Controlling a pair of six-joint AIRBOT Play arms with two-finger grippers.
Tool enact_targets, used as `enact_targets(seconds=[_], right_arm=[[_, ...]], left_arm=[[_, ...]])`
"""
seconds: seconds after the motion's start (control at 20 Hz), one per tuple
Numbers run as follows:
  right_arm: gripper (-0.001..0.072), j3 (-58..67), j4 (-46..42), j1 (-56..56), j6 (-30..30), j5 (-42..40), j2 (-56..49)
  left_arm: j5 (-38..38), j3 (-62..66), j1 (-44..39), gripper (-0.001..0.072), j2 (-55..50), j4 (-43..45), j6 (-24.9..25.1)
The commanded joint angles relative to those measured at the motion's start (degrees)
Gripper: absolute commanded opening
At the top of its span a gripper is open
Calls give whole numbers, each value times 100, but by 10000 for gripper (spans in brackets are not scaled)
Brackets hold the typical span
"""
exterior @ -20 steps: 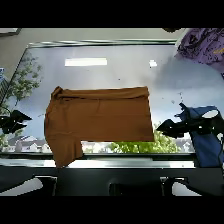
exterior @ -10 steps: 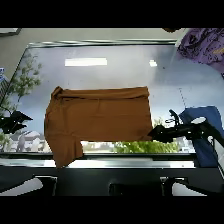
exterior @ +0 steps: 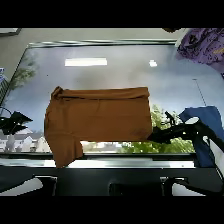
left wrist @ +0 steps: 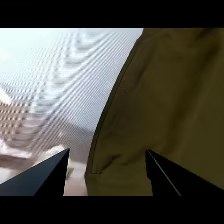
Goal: Fold the clothes and pants, and hang the long-sleeved shirts on hangers.
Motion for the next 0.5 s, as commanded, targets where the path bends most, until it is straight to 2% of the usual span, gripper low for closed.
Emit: enact_targets(seconds=[0.0, 0.25, 0.45], right_arm=[[33, 0, -70, 15, 85, 125, 7], [33, 0, -87, 15, 59, 116, 7], [33, 0, -90, 15, 52, 7, 7]], left_arm=[[-131, -136, 232, 546, 13, 254, 52], [-66, -940, 754, 546, -2, -527, 1248], [170, -1526, 680, 546, -2, -673, 1593]])
